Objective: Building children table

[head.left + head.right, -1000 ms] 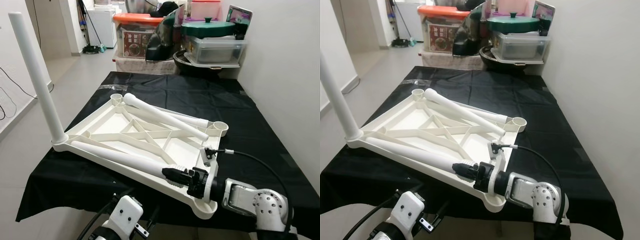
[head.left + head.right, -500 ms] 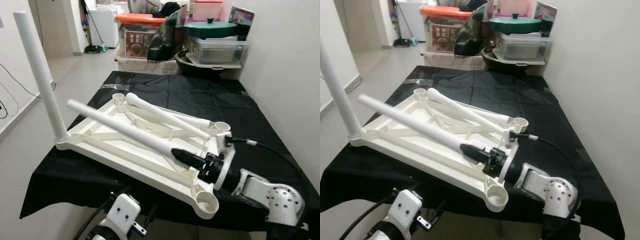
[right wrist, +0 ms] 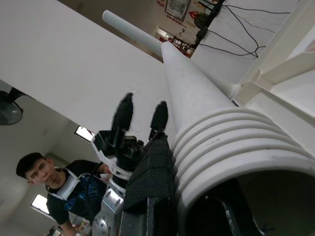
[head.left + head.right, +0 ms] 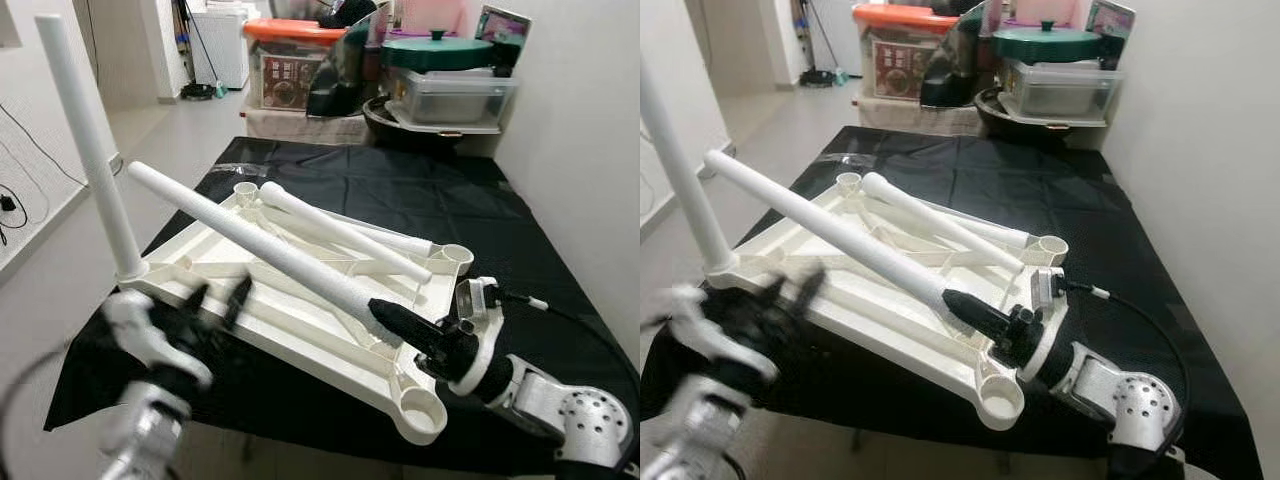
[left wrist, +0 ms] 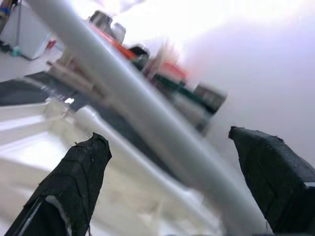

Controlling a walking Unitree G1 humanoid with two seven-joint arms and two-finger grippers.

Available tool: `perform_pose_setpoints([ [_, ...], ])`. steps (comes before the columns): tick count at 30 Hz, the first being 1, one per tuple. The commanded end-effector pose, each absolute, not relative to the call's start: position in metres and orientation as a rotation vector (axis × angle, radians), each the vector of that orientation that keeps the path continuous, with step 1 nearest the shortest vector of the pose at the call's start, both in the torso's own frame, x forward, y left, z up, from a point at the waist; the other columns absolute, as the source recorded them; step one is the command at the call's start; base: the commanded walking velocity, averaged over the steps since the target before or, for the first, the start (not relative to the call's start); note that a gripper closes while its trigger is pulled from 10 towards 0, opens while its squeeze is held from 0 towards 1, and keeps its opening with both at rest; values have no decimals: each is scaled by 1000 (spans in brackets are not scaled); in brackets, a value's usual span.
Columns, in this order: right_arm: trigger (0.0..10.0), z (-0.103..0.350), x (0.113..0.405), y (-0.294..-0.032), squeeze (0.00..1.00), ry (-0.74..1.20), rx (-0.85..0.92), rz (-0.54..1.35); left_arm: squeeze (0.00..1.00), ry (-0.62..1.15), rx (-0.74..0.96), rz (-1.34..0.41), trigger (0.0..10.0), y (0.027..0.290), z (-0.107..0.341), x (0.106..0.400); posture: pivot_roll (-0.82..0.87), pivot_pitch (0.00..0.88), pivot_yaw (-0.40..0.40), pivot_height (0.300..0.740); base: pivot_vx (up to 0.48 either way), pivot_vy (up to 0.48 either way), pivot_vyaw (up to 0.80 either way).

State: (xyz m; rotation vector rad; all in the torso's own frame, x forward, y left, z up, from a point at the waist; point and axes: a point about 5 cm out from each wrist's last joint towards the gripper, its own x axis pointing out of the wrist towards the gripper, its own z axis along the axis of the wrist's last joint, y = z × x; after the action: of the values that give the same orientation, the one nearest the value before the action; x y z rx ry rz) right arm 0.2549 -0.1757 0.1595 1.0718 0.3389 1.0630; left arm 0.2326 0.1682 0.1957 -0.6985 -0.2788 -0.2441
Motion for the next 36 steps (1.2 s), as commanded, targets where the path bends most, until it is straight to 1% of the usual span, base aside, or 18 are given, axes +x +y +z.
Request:
perform_pose_setpoints([
  [1, 0, 161, 252, -178, 0, 319, 1096, 1093, 1000, -270, -745, -254, 10000, 170, 196, 233, 114, 0, -91, 740, 0, 0, 0],
  [2, 0, 161, 252, -178, 0, 319, 1096, 1093, 1000, -270, -745, -254, 10000, 170, 196, 233, 114, 0, -91, 740, 0, 0, 0],
  [3, 0, 160, 249, -179, 0, 325, 1111, 1107, 1000, -320, -823, -267, 10000, 173, 206, 234, 114, 0, -90, 740, 0, 0, 0],
  [4, 0, 159, 246, -181, 0, 328, 1118, 1124, 0, -372, -924, -291, 10000, 177, 215, 233, 114, 0, -88, 740, 0, 0, 0],
  [5, 0, 159, 246, -181, 0, 328, 1118, 1124, 0, -372, -924, -291, 10000, 177, 215, 233, 114, 0, -88, 740, 0, 0, 0],
  [6, 0, 159, 243, -182, 0, 328, 1129, 1137, 0, -409, -1002, -311, 10000, 181, 221, 232, 114, 0, -88, 740, 0, 0, 0],
  [7, 0, 159, 243, -182, 0, 328, 1129, 1137, 0, -409, -1002, -311, 10000, 181, 221, 232, 114, 0, -88, 740, 0, 0, 0],
  [9, 0, 158, 240, -184, 0, 323, 1141, 1151, 0, -427, -1111, -338, 10000, 188, 223, 229, 113, 0, -86, 740, 0, 0, 0],
  [11, 0, 158, 239, -185, 0, 320, 1147, 1160, 0, -422, -1163, -360, 10000, 191, 222, 226, 114, 0, -85, 740, 0, 0, 0],
  [14, 0, 158, 239, -185, 0, 321, 1147, 1165, 0, -419, -1178, -370, 10000, 192, 222, 225, 114, 0, -85, 740, 0, 0, 0],
  [18, 0, 159, 235, -184, 0, 328, 1151, 1190, 0, -414, -1223, -386, 10000, 200, 217, 221, 115, 0, -86, 740, 0, 0, 0],
  [23, 0, 160, 236, -185, 0, 314, 1155, 1195, 0, -398, -1242, -368, 10000, 206, 212, 220, 116, 0, -86, 740, 0, 0, 0],
  [28, 0, 163, 229, -182, 0, 334, 1147, 1267, 0, -387, -1247, -333, 10000, 216, 206, 220, 113, 0, -86, 740, 0, 0, 0],
  [36, 0, 163, 217, -173, 0, 401, 1115, 1353, 0, -378, -1269, -355, 10000, 216, 207, 220, 110, 0, -84, 740, 0, 0, 0],
])
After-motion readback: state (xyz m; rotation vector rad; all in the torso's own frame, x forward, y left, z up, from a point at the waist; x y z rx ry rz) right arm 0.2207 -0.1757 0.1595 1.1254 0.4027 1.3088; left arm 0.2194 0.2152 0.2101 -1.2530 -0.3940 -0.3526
